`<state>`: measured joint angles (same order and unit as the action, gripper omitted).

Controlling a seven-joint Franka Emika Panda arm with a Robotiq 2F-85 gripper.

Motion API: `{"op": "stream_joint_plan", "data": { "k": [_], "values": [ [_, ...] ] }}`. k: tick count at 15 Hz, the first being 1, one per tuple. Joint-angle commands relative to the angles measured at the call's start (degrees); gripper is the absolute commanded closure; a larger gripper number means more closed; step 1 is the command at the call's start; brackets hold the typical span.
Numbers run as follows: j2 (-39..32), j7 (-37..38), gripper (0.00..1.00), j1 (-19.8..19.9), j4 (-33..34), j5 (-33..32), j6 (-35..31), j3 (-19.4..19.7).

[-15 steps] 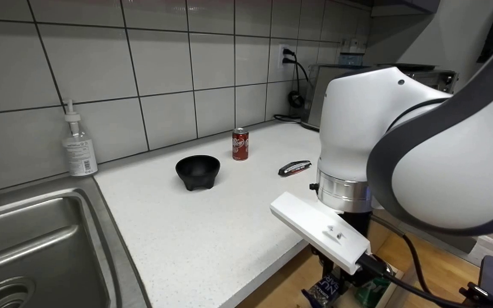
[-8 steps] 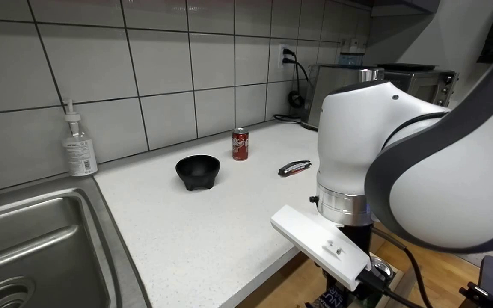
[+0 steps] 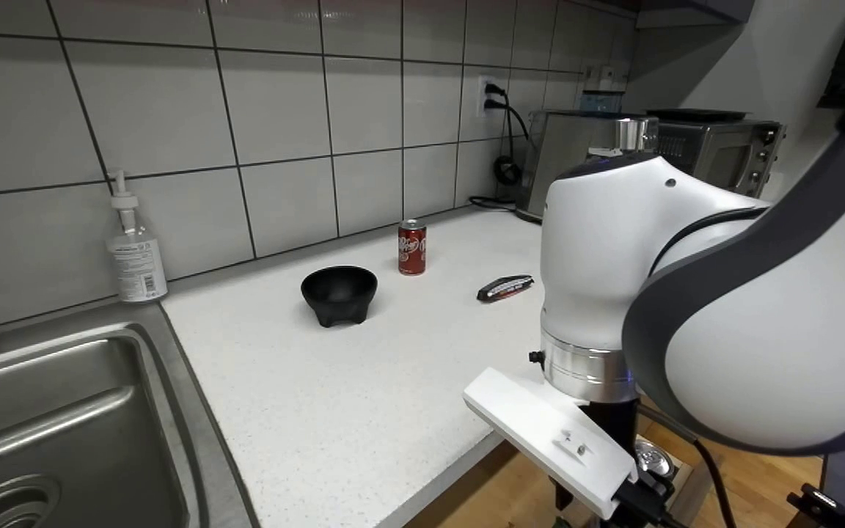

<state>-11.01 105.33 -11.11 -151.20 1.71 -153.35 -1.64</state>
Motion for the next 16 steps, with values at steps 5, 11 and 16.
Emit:
{"op": "stream_joint_plan", "data": {
  "k": [5,11,16],
  "values": [
    [3.68,0.86,0.0,-0.01,0.69,-2.26,2.43,0.54],
    [7.84,-1.05,0.0,1.63,0.74,-4.41,4.79,0.88],
    [10.76,-4.51,0.0,4.9,1.27,-6.52,7.06,1.77]
  ]
}}
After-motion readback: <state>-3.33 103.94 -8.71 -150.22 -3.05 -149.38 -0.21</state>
